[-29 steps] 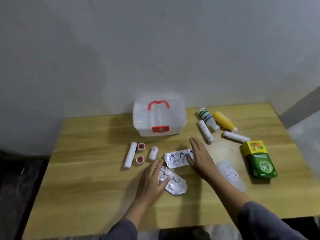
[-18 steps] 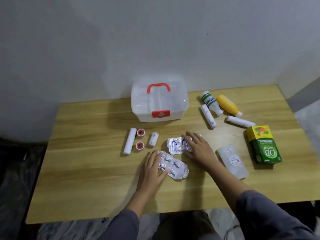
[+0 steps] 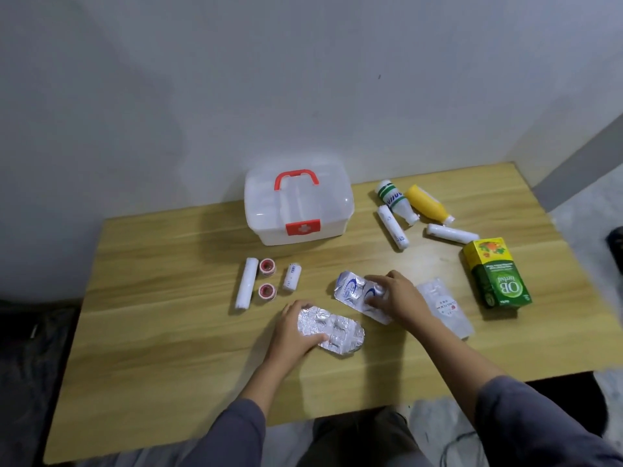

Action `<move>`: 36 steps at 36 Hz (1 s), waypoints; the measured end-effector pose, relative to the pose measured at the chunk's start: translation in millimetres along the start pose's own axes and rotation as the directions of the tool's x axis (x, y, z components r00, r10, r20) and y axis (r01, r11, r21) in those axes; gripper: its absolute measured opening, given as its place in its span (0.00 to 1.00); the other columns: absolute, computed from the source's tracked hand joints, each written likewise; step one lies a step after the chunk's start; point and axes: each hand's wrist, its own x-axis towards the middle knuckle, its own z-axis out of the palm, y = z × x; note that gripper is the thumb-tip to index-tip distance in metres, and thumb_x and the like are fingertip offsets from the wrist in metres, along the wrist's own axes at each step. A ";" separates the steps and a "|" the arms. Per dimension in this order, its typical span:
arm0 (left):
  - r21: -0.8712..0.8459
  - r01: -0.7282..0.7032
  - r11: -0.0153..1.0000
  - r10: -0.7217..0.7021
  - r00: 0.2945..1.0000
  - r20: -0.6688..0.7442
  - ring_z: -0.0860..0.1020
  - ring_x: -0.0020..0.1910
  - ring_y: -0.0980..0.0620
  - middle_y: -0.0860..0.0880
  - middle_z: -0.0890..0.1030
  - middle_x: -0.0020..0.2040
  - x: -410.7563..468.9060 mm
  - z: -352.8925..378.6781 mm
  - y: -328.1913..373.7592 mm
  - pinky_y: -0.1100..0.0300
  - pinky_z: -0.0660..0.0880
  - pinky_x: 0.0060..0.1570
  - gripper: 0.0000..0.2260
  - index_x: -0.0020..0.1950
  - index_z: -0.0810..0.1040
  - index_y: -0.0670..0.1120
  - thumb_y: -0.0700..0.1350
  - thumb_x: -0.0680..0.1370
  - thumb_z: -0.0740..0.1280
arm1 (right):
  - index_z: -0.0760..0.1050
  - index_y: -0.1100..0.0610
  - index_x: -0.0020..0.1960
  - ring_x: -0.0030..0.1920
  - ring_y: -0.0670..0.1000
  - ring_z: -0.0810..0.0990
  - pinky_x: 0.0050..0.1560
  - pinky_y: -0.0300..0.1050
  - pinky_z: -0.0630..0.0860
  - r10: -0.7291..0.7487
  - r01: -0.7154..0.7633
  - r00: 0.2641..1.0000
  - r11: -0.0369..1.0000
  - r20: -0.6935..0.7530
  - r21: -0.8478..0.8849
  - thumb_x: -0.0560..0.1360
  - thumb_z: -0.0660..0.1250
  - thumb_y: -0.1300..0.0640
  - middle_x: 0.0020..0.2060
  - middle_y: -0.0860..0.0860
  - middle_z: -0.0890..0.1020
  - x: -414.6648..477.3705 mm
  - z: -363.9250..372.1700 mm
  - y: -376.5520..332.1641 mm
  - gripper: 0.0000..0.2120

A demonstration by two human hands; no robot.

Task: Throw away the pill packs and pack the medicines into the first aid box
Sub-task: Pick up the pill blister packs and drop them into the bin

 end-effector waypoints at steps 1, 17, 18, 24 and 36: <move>-0.035 0.020 0.999 -0.020 1.000 0.001 0.73 0.56 0.55 0.54 0.76 0.55 -0.7 -0.5 1.3 0.68 0.66 0.49 0.25 0.56 0.74 0.51 0.42 0.62 0.78 | 0.76 0.49 0.61 0.51 0.56 0.78 0.47 0.43 0.71 0.017 -0.017 1.000 0.996 -0.002 0.083 0.69 0.71 0.55 0.46 0.53 0.76 -1.0 -1.1 0.7 0.20; -0.255 -0.090 0.963 0.084 0.996 -0.035 0.73 0.52 0.57 0.54 0.76 0.53 14.6 15.4 87.3 0.78 0.67 0.42 0.21 0.58 0.75 0.51 0.37 0.68 0.75 | 0.79 0.57 0.56 0.45 0.50 0.76 0.41 0.39 0.72 0.170 -0.009 0.958 0.823 -0.231 0.568 0.73 0.68 0.61 0.45 0.55 0.79 -29.2 -93.5 30.9 0.12; -0.256 -0.110 0.960 0.104 0.994 -0.038 0.72 0.52 0.57 0.54 0.76 0.53 17.9 18.1 98.6 0.76 0.67 0.43 0.21 0.58 0.75 0.51 0.37 0.68 0.75 | 0.79 0.57 0.56 0.44 0.50 0.76 0.41 0.39 0.72 0.184 0.002 0.949 0.807 -0.254 0.590 0.73 0.68 0.62 0.44 0.54 0.79 -32.6 -102.6 36.8 0.12; -0.279 -0.230 0.932 0.231 0.972 -0.029 0.74 0.54 0.53 0.55 0.77 0.52 38.8 57.8 178.4 0.57 0.75 0.52 0.21 0.58 0.75 0.51 0.40 0.68 0.76 | 0.79 0.56 0.57 0.41 0.51 0.76 0.31 0.23 0.68 0.302 0.010 0.869 0.781 -0.391 0.625 0.74 0.67 0.61 0.42 0.51 0.79 -63.6 -162.2 89.6 0.12; -0.291 -0.345 0.892 0.436 0.827 0.355 0.78 0.53 0.52 0.53 0.79 0.54 37.8 262.9 335.8 0.43 0.76 0.55 0.22 0.58 0.74 0.50 0.40 0.67 0.76 | 0.79 0.63 0.56 0.46 0.51 0.77 0.35 0.25 0.69 0.687 -0.095 0.566 0.602 -0.455 0.793 0.72 0.67 0.67 0.47 0.55 0.81 -177.1 -220.4 289.5 0.13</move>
